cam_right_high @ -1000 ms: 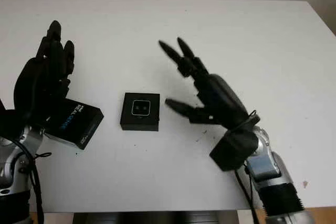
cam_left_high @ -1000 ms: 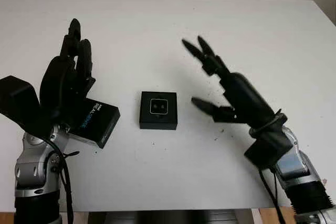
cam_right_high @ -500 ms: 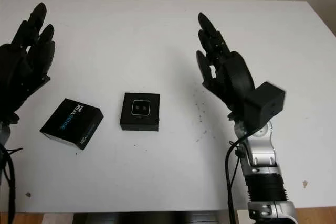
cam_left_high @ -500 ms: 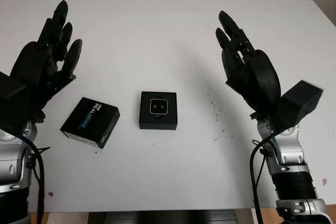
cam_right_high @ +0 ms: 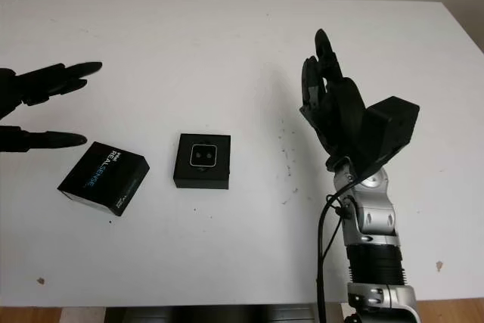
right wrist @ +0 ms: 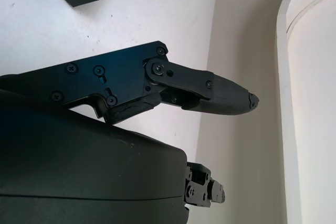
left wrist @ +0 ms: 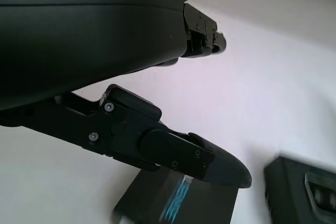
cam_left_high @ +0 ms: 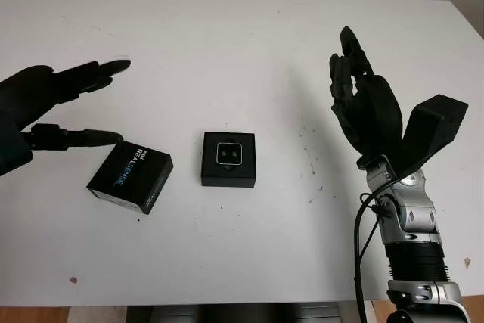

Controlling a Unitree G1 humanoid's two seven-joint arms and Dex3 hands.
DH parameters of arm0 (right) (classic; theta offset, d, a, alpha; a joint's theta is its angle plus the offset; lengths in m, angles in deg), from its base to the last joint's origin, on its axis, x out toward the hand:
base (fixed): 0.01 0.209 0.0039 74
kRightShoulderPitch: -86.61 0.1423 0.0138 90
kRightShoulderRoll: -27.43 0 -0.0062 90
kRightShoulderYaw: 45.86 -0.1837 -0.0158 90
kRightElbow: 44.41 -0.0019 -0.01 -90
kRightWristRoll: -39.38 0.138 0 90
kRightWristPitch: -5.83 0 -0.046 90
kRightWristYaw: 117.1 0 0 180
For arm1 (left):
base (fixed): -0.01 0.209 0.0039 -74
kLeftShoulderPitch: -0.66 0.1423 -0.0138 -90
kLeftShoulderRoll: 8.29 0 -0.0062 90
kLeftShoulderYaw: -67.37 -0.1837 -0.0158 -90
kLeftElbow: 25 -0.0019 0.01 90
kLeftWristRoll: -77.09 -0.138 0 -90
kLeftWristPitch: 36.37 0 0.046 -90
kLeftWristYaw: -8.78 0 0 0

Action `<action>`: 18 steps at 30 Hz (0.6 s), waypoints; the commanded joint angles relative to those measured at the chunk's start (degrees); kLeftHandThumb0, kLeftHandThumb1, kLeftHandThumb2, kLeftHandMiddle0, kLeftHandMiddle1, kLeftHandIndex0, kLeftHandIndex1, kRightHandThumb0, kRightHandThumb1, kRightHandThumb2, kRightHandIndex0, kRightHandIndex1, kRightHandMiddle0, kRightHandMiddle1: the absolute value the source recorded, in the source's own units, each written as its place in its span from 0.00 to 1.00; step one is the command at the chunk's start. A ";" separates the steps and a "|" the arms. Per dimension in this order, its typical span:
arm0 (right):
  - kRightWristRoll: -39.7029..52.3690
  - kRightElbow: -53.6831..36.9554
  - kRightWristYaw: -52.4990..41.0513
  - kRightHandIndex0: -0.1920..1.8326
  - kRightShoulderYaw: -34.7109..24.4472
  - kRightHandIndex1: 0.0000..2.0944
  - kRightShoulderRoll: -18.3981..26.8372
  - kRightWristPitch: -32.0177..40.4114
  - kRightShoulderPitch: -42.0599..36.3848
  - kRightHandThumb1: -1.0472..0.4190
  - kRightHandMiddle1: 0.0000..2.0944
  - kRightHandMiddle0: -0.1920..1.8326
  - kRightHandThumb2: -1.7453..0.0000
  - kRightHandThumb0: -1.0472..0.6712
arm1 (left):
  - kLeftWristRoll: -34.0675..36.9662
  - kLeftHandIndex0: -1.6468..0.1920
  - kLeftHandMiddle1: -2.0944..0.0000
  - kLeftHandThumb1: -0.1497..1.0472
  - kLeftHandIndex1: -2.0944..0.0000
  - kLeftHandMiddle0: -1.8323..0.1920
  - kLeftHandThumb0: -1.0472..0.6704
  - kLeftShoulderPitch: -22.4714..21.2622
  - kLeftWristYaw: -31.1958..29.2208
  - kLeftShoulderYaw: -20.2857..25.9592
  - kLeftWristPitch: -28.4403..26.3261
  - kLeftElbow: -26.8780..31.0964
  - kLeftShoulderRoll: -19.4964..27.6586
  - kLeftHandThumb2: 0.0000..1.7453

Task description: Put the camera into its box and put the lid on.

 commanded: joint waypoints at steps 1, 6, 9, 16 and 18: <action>0.68 -1.39 -0.51 0.00 -0.93 0.00 0.22 0.94 0.36 0.00 0.01 0.00 0.62 0.22 | 0.17 0.89 0.99 0.89 0.99 0.90 0.16 -0.42 -3.19 -0.76 0.28 1.27 3.54 0.02; 1.26 -1.73 -0.43 0.00 -1.69 0.00 0.29 4.81 1.15 0.00 0.00 0.00 0.61 0.23 | -0.76 0.91 0.99 0.83 0.99 0.93 0.20 -0.78 -8.63 -1.82 0.67 2.39 7.90 0.02; 1.64 -1.08 -0.52 0.00 -2.15 0.00 0.06 6.02 1.75 0.00 0.00 0.00 0.60 0.24 | -0.91 0.93 0.99 0.80 0.99 0.95 0.21 -0.72 -10.79 -2.34 1.04 1.98 9.47 0.02; 1.56 -0.60 -0.65 0.00 -2.37 0.00 -0.27 6.80 2.45 0.00 0.00 0.00 0.59 0.25 | -2.07 0.96 0.98 0.78 0.99 0.96 0.24 -0.83 -12.47 -3.35 1.18 2.35 10.46 0.03; 1.52 -0.43 -0.96 0.00 -2.33 0.00 -0.21 6.64 2.48 0.00 0.00 0.00 0.59 0.25 | -3.33 0.96 0.98 0.78 0.99 0.96 0.23 -0.85 -11.80 -3.96 2.65 1.79 10.31 0.03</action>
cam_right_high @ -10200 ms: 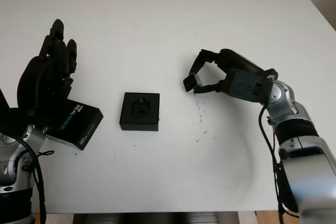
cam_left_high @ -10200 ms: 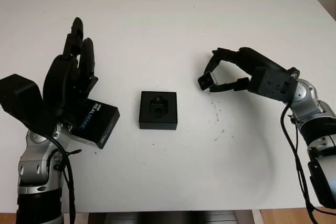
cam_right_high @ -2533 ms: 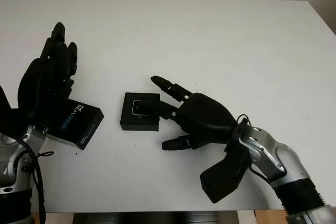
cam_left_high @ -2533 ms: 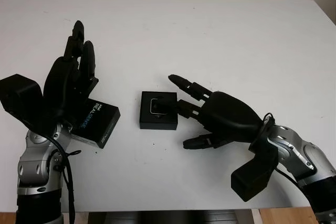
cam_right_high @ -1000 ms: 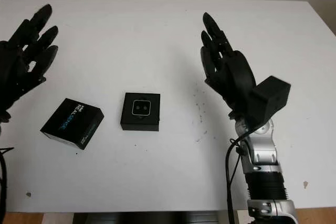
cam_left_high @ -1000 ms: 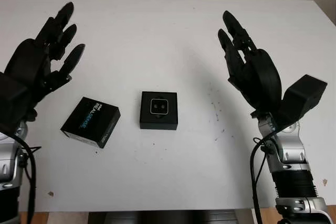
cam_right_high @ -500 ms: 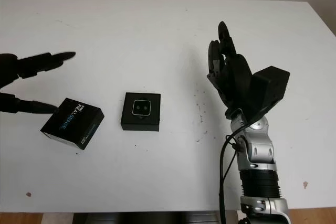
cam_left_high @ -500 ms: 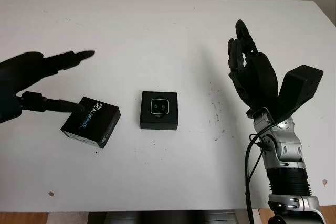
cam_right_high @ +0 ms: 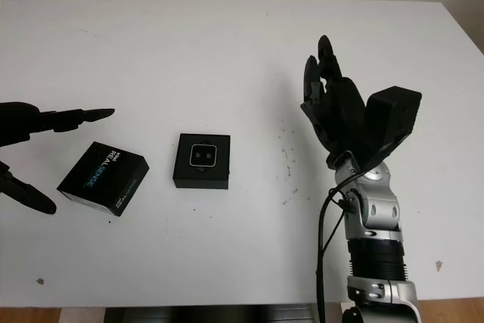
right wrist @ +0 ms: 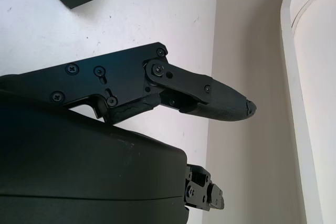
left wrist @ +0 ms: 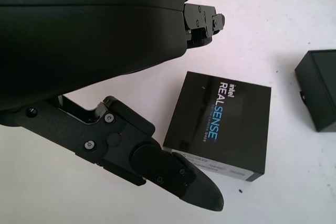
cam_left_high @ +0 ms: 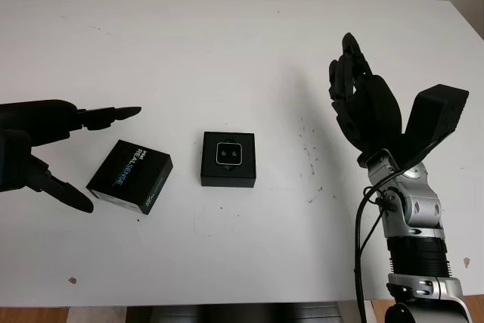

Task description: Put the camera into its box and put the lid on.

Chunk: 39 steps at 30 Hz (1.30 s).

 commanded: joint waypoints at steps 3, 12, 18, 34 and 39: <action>0.12 0.11 -0.42 0.00 -0.30 0.00 -0.20 -0.29 0.40 0.00 0.00 0.00 0.59 0.25 | -2.99 0.97 0.98 0.79 0.98 0.96 0.23 -0.63 1.39 -1.49 2.18 -0.28 1.05 0.03; -0.22 -0.23 -0.82 0.00 -0.26 0.01 -0.28 -1.03 -0.42 0.00 0.01 0.00 0.61 0.25 | -7.11 0.99 0.98 0.80 0.98 0.97 0.24 -3.16 3.09 -6.45 1.65 -2.67 -0.96 0.03; -0.85 -0.86 -0.73 0.01 -0.16 0.01 -0.20 -0.89 -0.74 0.00 0.02 0.01 0.61 0.25 | -8.39 0.98 0.97 0.82 0.97 0.96 0.21 -3.90 6.18 -8.62 6.05 -7.38 -2.98 0.04; -1.86 -2.12 0.05 0.01 0.10 0.02 -0.57 -0.62 -1.37 0.00 0.03 0.02 0.61 0.26 | -10.69 0.95 0.97 0.82 0.97 0.94 0.22 -1.75 9.79 -10.75 6.78 -8.63 -5.32 0.03; -1.47 -2.37 0.14 0.01 -0.06 0.02 -0.70 -0.09 -1.50 0.00 0.03 0.02 0.61 0.26 | -10.67 0.94 0.97 0.81 0.97 0.94 0.24 -1.52 9.93 -11.01 7.15 -9.12 -5.69 0.03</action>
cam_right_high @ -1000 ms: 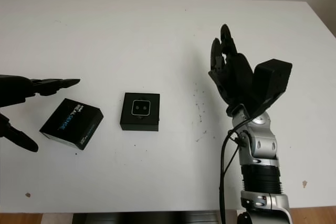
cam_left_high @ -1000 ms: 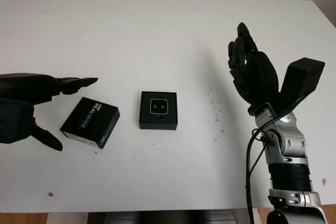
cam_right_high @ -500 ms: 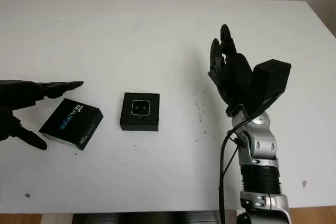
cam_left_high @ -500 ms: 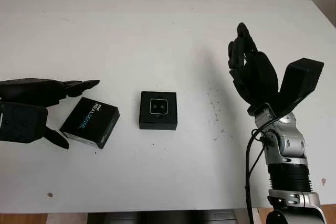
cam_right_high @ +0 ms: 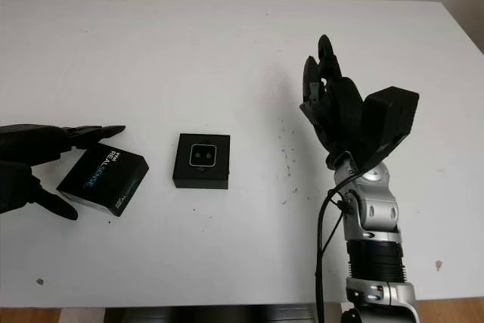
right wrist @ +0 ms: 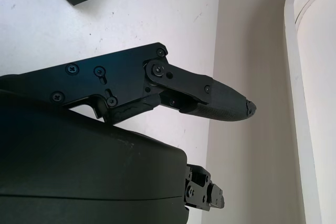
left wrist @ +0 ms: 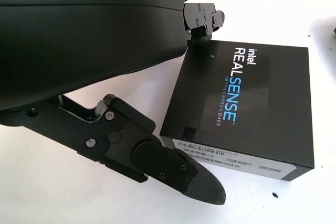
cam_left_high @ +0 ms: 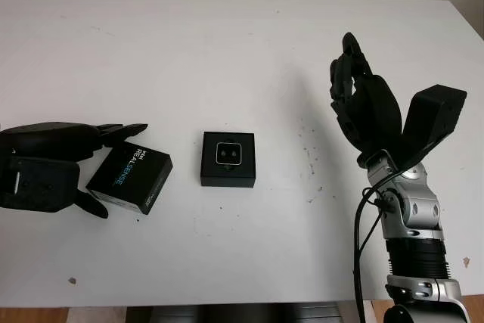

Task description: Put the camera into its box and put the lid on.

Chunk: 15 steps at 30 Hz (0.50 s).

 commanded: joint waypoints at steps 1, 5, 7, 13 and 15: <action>0.01 -1.30 -0.02 0.01 -0.14 0.02 -0.04 -0.15 -0.82 0.00 0.03 0.02 0.61 0.26 | 0.43 0.94 0.97 0.81 0.97 0.94 0.25 0.75 0.16 -0.34 0.21 -0.45 -0.65 0.03; -0.22 -1.40 0.01 0.01 -0.07 0.02 0.10 -0.07 -0.86 0.00 0.03 0.02 0.60 0.26 | 0.69 0.92 0.96 0.80 0.96 0.92 0.26 0.99 0.82 -0.20 1.16 -1.06 -1.23 0.03; -0.29 -1.43 0.00 0.01 -0.02 0.02 0.11 -0.11 -0.89 0.00 0.03 0.02 0.61 0.26 | 0.77 0.90 0.96 0.79 0.95 0.90 0.27 1.13 1.45 -0.14 1.71 -1.36 -1.62 0.03; -1.14 -1.40 -0.28 0.01 0.48 0.02 0.47 -0.24 -1.03 0.00 0.03 0.02 0.61 0.27 | 2.88 0.81 0.93 0.79 0.92 0.81 0.30 2.30 5.56 1.59 4.37 -2.37 -4.13 0.03; -1.49 -1.46 -0.46 0.01 0.60 0.02 0.48 -0.44 -1.12 0.00 0.03 0.02 0.61 0.27 | 3.04 0.76 0.91 0.78 0.90 0.77 0.33 2.70 7.74 2.20 5.94 -3.18 -5.03 0.03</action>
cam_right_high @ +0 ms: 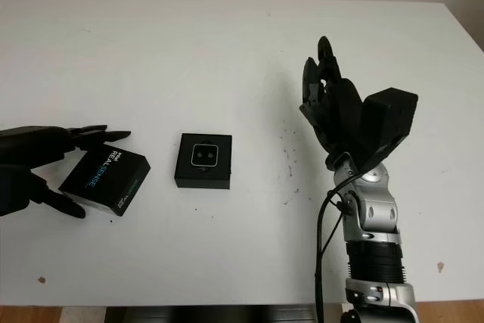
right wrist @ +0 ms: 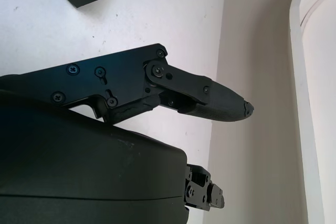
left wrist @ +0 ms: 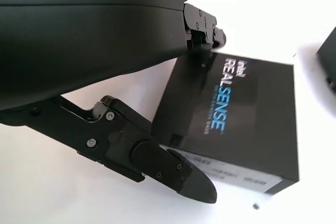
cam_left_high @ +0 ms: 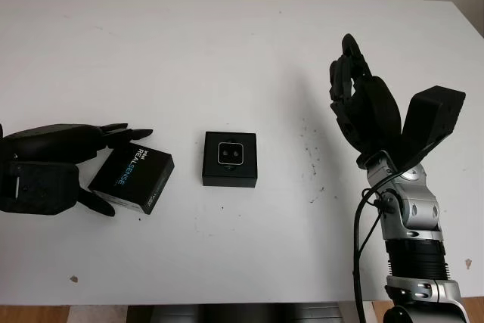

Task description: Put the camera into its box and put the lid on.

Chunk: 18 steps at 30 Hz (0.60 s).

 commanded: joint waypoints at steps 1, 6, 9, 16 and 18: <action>-0.30 -1.42 -0.35 0.01 0.26 0.02 0.47 -0.60 -0.84 0.00 0.03 0.02 0.61 0.26 | 0.57 0.75 0.90 0.78 0.89 0.75 0.34 0.93 1.65 0.74 1.67 -0.69 -1.20 0.03; -0.81 -1.65 -1.42 0.01 0.61 0.02 0.75 -0.83 -1.03 0.00 0.03 0.02 0.61 0.28 | 3.21 0.78 0.64 0.81 0.65 0.79 0.40 1.51 3.90 1.94 1.09 -2.00 -3.56 0.03; -1.28 -2.48 -1.31 0.00 0.99 0.02 0.81 0.00 -1.19 0.00 0.02 0.01 0.60 0.29 | 4.87 0.83 0.48 0.85 0.51 0.83 0.42 1.86 3.57 2.44 -1.81 -1.04 -4.52 0.03; -1.89 -3.33 -2.20 0.00 1.45 0.01 1.61 0.31 -1.58 0.00 0.02 0.00 0.60 0.31 | 5.61 0.85 0.42 0.90 0.44 0.83 0.42 2.24 3.89 2.86 -2.87 -0.80 -5.42 0.04; -1.79 -3.48 -2.39 0.00 1.45 0.01 1.68 0.34 -1.66 0.00 0.02 0.00 0.60 0.31 | 5.25 0.85 0.41 0.91 0.44 0.83 0.42 2.31 4.33 2.83 -2.45 -1.02 -5.39 0.04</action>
